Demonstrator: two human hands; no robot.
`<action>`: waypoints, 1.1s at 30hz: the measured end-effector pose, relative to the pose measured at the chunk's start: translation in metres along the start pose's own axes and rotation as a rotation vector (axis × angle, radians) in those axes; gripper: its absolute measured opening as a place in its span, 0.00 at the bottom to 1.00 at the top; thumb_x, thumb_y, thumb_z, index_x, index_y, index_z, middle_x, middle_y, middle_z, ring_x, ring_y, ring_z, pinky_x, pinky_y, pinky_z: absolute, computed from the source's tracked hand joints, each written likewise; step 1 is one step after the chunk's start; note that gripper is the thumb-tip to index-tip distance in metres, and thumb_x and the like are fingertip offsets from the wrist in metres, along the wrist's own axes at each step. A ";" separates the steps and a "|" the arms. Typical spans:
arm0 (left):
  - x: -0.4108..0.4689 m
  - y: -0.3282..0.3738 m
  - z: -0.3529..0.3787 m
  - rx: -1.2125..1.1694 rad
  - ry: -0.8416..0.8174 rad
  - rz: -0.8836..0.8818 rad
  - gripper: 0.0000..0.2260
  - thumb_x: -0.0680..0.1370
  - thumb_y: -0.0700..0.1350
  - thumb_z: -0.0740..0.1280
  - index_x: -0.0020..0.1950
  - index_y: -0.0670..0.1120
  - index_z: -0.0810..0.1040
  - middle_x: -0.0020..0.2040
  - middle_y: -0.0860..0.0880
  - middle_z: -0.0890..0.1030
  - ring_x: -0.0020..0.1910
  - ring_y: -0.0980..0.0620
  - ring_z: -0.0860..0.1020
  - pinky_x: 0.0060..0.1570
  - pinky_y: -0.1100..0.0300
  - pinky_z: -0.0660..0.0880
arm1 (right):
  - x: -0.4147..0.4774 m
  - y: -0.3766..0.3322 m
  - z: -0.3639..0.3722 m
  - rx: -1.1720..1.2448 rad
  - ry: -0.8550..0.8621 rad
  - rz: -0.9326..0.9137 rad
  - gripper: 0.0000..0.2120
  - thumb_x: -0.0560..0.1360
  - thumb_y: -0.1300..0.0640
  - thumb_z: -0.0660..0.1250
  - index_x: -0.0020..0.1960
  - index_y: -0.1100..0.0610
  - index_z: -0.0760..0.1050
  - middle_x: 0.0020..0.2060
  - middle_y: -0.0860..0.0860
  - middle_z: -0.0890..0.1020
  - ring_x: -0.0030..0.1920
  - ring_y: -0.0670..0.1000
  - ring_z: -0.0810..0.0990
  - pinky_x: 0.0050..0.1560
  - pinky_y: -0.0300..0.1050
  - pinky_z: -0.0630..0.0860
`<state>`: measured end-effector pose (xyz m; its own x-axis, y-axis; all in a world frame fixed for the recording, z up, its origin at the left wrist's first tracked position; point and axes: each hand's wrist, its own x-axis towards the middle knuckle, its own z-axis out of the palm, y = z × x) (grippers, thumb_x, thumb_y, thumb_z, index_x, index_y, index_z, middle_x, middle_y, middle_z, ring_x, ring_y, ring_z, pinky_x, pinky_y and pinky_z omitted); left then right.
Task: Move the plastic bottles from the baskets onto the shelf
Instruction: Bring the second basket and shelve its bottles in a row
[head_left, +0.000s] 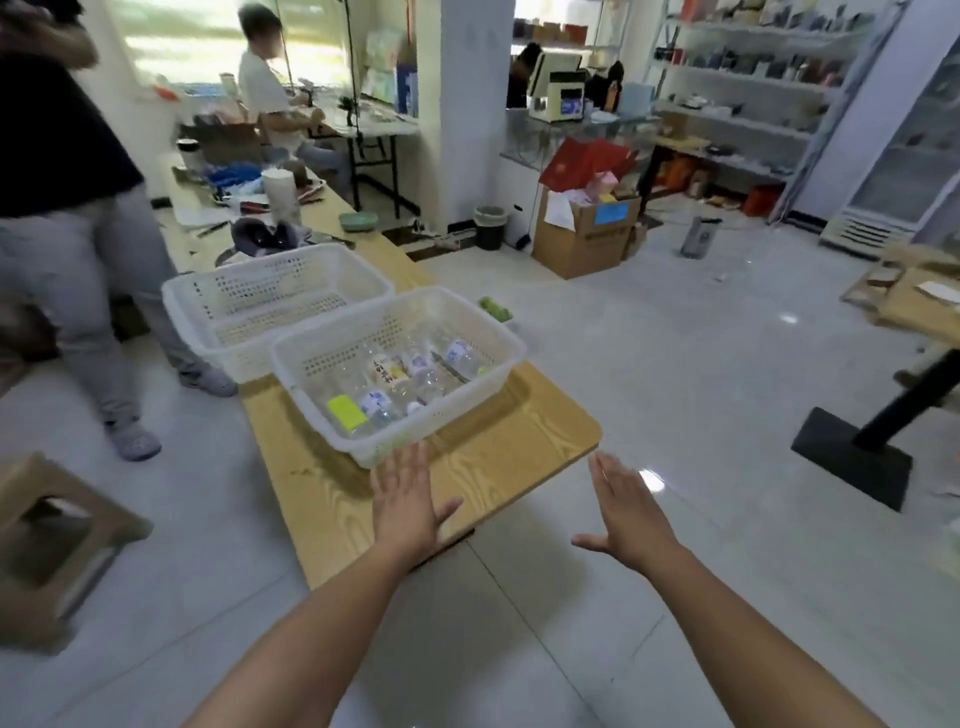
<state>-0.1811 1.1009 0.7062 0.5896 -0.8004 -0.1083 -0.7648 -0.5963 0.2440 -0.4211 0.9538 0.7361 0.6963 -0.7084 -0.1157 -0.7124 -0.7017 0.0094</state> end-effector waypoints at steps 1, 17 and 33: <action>0.008 -0.018 -0.007 -0.008 0.006 -0.055 0.40 0.78 0.66 0.52 0.78 0.46 0.38 0.78 0.46 0.35 0.77 0.44 0.36 0.74 0.45 0.38 | 0.022 -0.011 -0.005 -0.010 0.003 -0.064 0.54 0.71 0.33 0.63 0.76 0.62 0.35 0.77 0.56 0.41 0.77 0.54 0.42 0.74 0.49 0.39; 0.198 -0.134 -0.053 0.107 0.016 -0.191 0.39 0.79 0.64 0.52 0.78 0.46 0.35 0.77 0.45 0.33 0.77 0.45 0.34 0.73 0.46 0.36 | 0.309 -0.094 -0.054 -0.080 0.122 -0.277 0.44 0.77 0.39 0.58 0.77 0.61 0.38 0.77 0.56 0.44 0.77 0.54 0.44 0.75 0.48 0.43; 0.270 -0.156 -0.030 0.255 -0.308 -0.115 0.39 0.77 0.62 0.60 0.79 0.54 0.40 0.79 0.48 0.38 0.78 0.46 0.41 0.75 0.44 0.45 | 0.433 -0.121 0.006 -0.215 -0.099 -0.560 0.43 0.75 0.69 0.56 0.76 0.49 0.31 0.74 0.47 0.32 0.76 0.52 0.36 0.76 0.52 0.40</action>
<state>0.1051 0.9795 0.6674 0.5990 -0.6857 -0.4135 -0.7614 -0.6476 -0.0291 -0.0344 0.7325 0.6785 0.9413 -0.2239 -0.2528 -0.1992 -0.9726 0.1197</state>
